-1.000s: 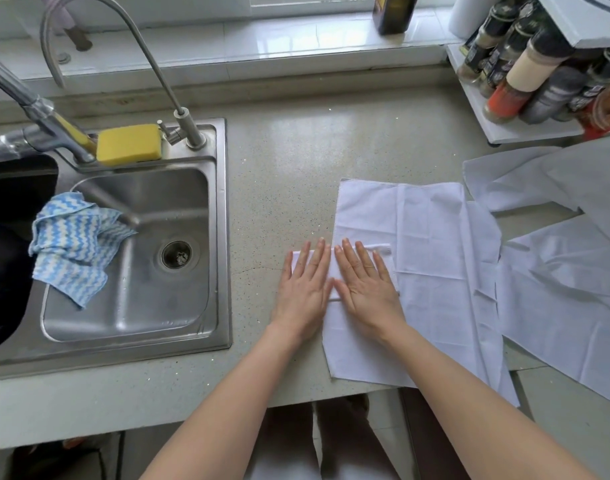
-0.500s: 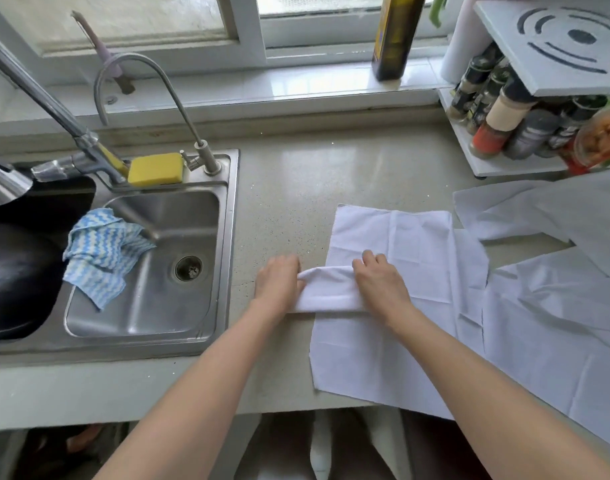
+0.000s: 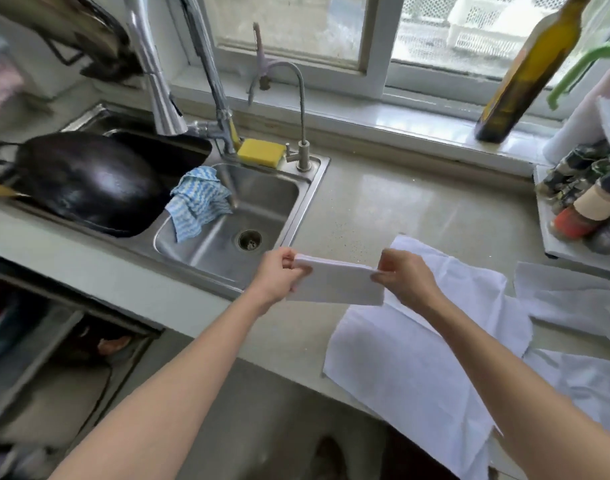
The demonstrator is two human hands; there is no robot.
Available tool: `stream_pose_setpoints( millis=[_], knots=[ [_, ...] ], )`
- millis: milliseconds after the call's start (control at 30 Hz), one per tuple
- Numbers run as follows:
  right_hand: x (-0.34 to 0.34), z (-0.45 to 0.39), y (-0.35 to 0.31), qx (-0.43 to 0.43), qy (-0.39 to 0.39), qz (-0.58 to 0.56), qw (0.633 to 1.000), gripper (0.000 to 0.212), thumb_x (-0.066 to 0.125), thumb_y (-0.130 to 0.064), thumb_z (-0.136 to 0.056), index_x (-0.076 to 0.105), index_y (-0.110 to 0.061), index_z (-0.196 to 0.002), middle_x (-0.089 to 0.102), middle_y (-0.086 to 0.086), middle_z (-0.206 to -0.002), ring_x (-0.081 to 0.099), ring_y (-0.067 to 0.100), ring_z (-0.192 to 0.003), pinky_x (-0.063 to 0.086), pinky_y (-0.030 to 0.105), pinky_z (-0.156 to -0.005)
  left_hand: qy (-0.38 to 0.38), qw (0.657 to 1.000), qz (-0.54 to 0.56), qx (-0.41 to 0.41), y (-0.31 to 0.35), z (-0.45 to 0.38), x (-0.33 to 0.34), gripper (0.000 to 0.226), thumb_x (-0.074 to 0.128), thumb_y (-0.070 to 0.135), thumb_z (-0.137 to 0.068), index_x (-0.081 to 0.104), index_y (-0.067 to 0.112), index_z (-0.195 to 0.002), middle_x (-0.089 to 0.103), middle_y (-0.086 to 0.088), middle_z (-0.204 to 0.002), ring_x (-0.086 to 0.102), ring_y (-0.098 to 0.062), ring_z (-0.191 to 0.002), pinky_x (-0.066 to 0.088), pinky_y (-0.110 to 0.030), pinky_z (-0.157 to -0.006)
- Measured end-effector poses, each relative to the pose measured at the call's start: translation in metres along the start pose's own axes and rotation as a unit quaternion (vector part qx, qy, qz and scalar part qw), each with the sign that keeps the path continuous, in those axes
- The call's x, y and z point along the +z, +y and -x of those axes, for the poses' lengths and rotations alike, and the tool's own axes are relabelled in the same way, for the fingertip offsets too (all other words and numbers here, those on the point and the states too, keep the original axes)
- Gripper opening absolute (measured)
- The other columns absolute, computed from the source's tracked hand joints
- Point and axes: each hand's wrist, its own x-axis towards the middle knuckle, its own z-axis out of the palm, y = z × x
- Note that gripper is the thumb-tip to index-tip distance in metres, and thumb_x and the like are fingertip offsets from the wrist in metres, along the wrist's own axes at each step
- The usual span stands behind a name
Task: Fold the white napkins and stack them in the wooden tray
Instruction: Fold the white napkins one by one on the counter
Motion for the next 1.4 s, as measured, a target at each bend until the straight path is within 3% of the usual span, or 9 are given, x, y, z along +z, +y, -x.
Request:
stream_pose_setpoints(
  millis=[100, 233, 433, 633, 833, 967, 1167, 1267, 1400],
  knots=[
    [0.015, 0.006, -0.068, -0.065, -0.029, -0.025, 0.997, 0.030, 0.074, -0.014, -0.073, 0.047, -0.019, -0.060, 0.050, -0.005, -0.059, 0.046, 0.016, -0.057, 0.035, 0.030, -0.054, 0.065, 0.992, 0.106, -0.004, -0.013, 0.036, -0.062, 0.015, 0.059, -0.005, -0.090, 0.052, 0.006, -0.083, 0.059, -0.011, -0.083, 0.062, -0.013, -0.070, 0.057, -0.020, -0.056],
    [0.074, 0.033, -0.174, -0.115, -0.086, -0.159, 0.977, 0.026, 0.072, -0.001, -0.078, 0.052, -0.010, -0.065, 0.050, 0.006, -0.063, 0.054, 0.010, -0.044, 0.049, 0.024, -0.041, 0.207, 0.973, 0.103, 0.018, -0.052, 0.098, -0.163, 0.007, 0.055, 0.005, -0.095, 0.054, -0.002, -0.096, 0.052, -0.018, -0.089, 0.058, -0.028, -0.081, 0.059, -0.026, -0.060],
    [0.212, 0.125, -0.344, -0.099, -0.208, -0.328, 0.916, 0.013, 0.069, 0.001, -0.083, 0.058, 0.002, -0.076, 0.053, 0.012, -0.075, 0.060, 0.023, -0.073, 0.061, 0.035, -0.066, 0.391, 0.919, 0.050, 0.020, -0.143, 0.259, -0.333, 0.019, 0.055, 0.015, -0.096, 0.054, 0.008, -0.079, 0.055, -0.016, -0.075, 0.059, -0.029, -0.072, 0.051, -0.016, -0.049],
    [0.361, 0.259, -0.509, -0.215, -0.308, -0.254, 0.891, 0.013, 0.068, -0.007, -0.087, 0.059, -0.002, -0.096, 0.058, 0.012, -0.082, 0.061, 0.022, -0.079, 0.060, 0.027, -0.061, 0.538, 0.840, 0.067, -0.018, -0.241, 0.437, -0.485, 0.015, 0.053, 0.014, -0.097, 0.052, 0.009, -0.083, 0.048, -0.007, -0.075, 0.056, -0.006, -0.056, 0.059, -0.041, -0.065],
    [0.476, 0.358, -0.626, -0.323, -0.364, -0.125, 0.864, 0.013, 0.068, -0.010, -0.086, 0.056, -0.006, -0.090, 0.060, 0.016, -0.075, 0.061, 0.030, -0.072, 0.055, 0.040, -0.071, 0.636, 0.757, 0.114, -0.099, -0.324, 0.554, -0.578, 0.017, 0.049, 0.015, -0.099, 0.058, 0.005, -0.110, 0.059, -0.006, -0.102, 0.067, -0.015, -0.070, 0.052, -0.018, -0.050],
    [0.546, 0.393, -0.693, -0.368, -0.380, -0.078, 0.845, 0.013, 0.068, -0.012, -0.086, 0.055, -0.010, -0.084, 0.050, 0.001, -0.062, 0.054, 0.021, -0.064, 0.043, 0.026, -0.058, 0.682, 0.705, 0.155, -0.119, -0.364, 0.590, -0.632, 0.018, 0.049, 0.007, -0.098, 0.057, -0.005, -0.109, 0.053, -0.008, -0.090, 0.063, -0.013, -0.067, 0.058, -0.044, -0.077],
    [0.643, 0.434, -0.791, -0.403, -0.437, -0.055, 0.802, 0.012, 0.068, -0.011, -0.085, 0.057, -0.010, -0.089, 0.051, 0.001, -0.068, 0.057, 0.025, -0.075, 0.051, 0.042, -0.074, 0.739, 0.636, 0.140, -0.174, -0.415, 0.634, -0.734, 0.008, 0.054, 0.005, -0.094, 0.060, 0.005, -0.099, 0.058, -0.012, -0.095, 0.056, -0.010, -0.066, 0.060, -0.041, -0.068],
    [0.675, 0.447, -0.826, -0.398, -0.452, -0.052, 0.797, 0.010, 0.068, -0.011, -0.086, 0.058, -0.010, -0.086, 0.056, 0.004, -0.077, 0.060, 0.020, -0.069, 0.055, 0.040, -0.073, 0.744, 0.635, 0.082, -0.192, -0.430, 0.647, -0.784, 0.008, 0.058, 0.007, -0.091, 0.060, 0.005, -0.099, 0.059, -0.005, -0.091, 0.057, -0.010, -0.059, 0.058, -0.047, -0.070],
    [0.704, 0.458, -0.853, -0.373, -0.430, -0.039, 0.821, 0.011, 0.067, -0.013, -0.087, 0.057, -0.015, -0.083, 0.061, 0.002, -0.079, 0.064, 0.014, -0.067, 0.057, 0.027, -0.061, 0.737, 0.646, 0.037, -0.192, -0.449, 0.643, -0.850, 0.011, 0.057, 0.002, -0.088, 0.054, 0.012, -0.089, 0.060, -0.006, -0.089, 0.059, -0.025, -0.079, 0.057, -0.038, -0.070]
  ],
)
